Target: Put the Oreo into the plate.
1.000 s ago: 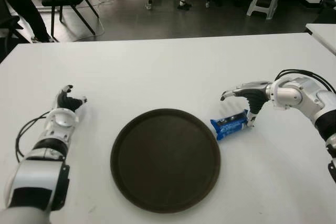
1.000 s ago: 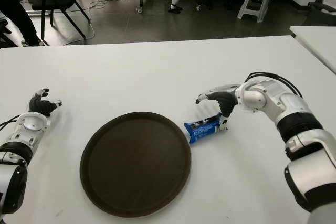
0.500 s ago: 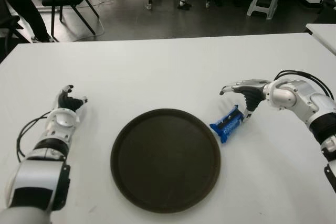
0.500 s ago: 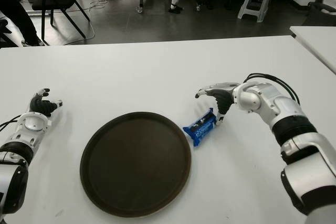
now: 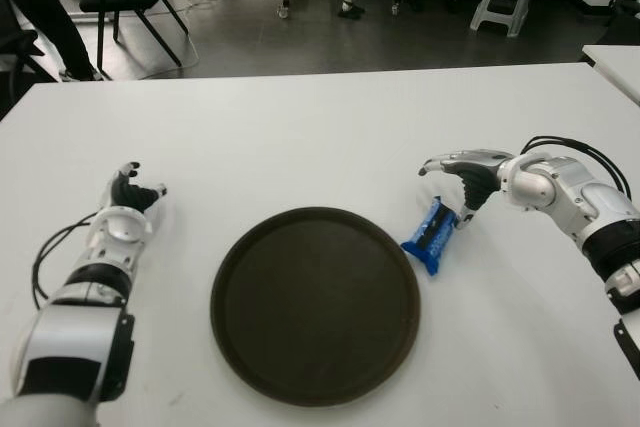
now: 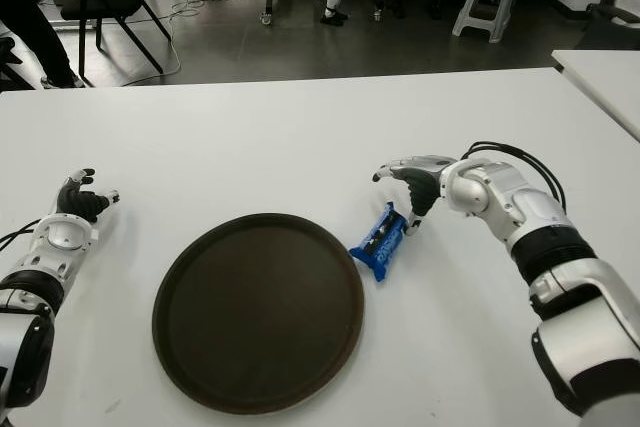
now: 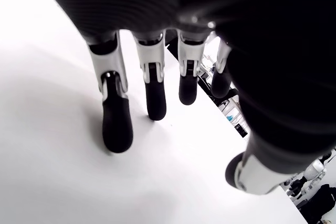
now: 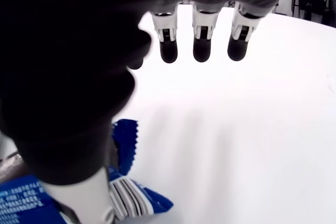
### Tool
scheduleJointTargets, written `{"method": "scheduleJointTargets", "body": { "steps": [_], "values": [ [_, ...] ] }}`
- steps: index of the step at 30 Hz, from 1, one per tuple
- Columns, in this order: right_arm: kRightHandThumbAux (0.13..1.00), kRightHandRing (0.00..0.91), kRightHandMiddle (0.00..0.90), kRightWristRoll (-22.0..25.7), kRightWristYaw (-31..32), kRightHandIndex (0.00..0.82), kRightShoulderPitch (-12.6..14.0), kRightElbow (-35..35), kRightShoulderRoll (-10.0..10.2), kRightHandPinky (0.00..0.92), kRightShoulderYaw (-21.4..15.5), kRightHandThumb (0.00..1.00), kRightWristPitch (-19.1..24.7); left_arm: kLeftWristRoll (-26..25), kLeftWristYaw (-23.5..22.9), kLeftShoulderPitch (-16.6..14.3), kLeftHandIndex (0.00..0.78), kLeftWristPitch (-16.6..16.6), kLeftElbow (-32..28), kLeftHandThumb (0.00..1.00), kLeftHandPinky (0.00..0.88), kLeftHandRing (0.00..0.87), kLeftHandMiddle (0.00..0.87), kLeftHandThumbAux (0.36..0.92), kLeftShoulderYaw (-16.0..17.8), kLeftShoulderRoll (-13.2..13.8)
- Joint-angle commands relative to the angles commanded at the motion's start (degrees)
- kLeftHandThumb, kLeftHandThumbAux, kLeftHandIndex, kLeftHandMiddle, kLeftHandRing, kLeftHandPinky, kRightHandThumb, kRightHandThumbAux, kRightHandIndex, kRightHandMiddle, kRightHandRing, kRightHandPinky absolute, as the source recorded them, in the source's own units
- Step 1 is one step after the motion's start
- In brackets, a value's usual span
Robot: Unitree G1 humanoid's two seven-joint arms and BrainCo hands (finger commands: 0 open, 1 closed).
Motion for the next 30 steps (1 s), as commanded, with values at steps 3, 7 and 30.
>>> {"method": "scheduleJointTargets", "body": {
  "steps": [3, 7, 30],
  "values": [
    [0.865, 0.0, 0.0, -0.44, 0.14, 0.0, -0.11, -0.15, -0.05, 0.0, 0.32, 0.0, 0.35, 0.13, 0.05, -0.04, 0.054, 0.03, 0.01, 0.252, 0.175, 0.162, 0.135, 0.739, -0.08, 0.02],
    [0.863, 0.0, 0.0, -0.95, 0.32, 0.0, -0.12, -0.69, -0.23, 0.0, 0.68, 0.0, 0.71, 0.35, 0.13, -0.04, 0.049, 0.1, 0.03, 0.235, 0.17, 0.161, 0.13, 0.735, -0.28, 0.1],
    [0.891, 0.0, 0.0, -4.59, 0.65, 0.0, -0.03, -3.05, -3.63, 0.0, 2.44, 0.0, -4.4, 0.12, 0.01, 0.1, 0.041, -0.56, -0.04, 0.257, 0.17, 0.147, 0.111, 0.737, -0.09, 0.16]
  ]
}}
